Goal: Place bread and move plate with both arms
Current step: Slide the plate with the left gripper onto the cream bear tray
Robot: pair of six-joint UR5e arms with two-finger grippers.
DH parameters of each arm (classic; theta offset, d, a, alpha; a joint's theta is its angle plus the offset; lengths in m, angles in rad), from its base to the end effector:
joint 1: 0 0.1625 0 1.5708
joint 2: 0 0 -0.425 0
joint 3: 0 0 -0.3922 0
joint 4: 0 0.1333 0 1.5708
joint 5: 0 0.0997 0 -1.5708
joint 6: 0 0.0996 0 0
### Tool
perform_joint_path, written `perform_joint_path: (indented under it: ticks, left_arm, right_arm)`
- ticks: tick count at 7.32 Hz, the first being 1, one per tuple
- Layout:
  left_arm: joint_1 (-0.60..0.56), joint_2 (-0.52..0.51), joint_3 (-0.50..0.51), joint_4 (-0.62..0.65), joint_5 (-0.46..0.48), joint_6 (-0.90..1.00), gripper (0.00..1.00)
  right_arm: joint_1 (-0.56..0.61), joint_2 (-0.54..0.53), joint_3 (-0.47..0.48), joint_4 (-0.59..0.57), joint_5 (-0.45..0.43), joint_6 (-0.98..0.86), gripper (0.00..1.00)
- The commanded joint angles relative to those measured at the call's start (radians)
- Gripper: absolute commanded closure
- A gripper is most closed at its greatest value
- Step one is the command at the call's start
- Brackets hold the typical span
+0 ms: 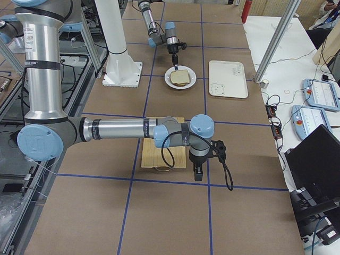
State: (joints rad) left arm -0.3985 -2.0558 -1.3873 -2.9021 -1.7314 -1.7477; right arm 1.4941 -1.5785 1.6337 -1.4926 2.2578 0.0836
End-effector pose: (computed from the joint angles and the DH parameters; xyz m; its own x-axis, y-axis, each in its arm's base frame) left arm 0.5670 -0.3661 0.3164 -0.0977 -0.1473 -0.9842 0.2222 0.9608 -0.1659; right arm 0.0318 -0.5013 0.6289 0.7681 -0.0603 0.6375 0.0119 0.9967 0.0800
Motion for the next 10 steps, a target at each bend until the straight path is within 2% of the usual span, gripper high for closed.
perform_joint_path:
  ticks: [1, 3, 5, 7, 8, 9, 10]
  left_arm:
    - [0.0, 0.0, -0.007, -0.052, 0.0, -0.044, 1.0]
    - [-0.003, -0.004, -0.009, -0.081, 0.003, -0.073, 1.0]
    - [-0.023, -0.009, -0.012, -0.118, 0.082, -0.181, 1.0]
    - [-0.103, -0.009, -0.01, -0.103, 0.121, -0.266, 1.0]
    - [-0.15, -0.032, 0.004, -0.082, 0.125, -0.309, 1.0]
    - [-0.199, -0.096, 0.028, 0.034, 0.136, -0.37, 1.0]
    - [-0.222, -0.16, 0.074, 0.131, 0.198, -0.424, 1.0]
  right_arm:
    - [0.0, 0.002, 0.0, 0.0, 0.0, 0.001, 0.0]
    - [0.0, 0.0, 0.0, 0.0, -0.001, 0.002, 0.0]
    - [0.0, 0.0, 0.0, 0.002, -0.003, 0.005, 0.0]
    - [0.0, 0.0, -0.002, 0.002, -0.003, 0.005, 0.0]
    - [0.0, 0.0, -0.002, 0.002, -0.003, 0.005, 0.0]
    - [-0.002, 0.002, -0.002, 0.002, -0.003, 0.007, 0.0]
    - [-0.002, 0.003, -0.003, 0.0, -0.003, 0.008, 0.0]
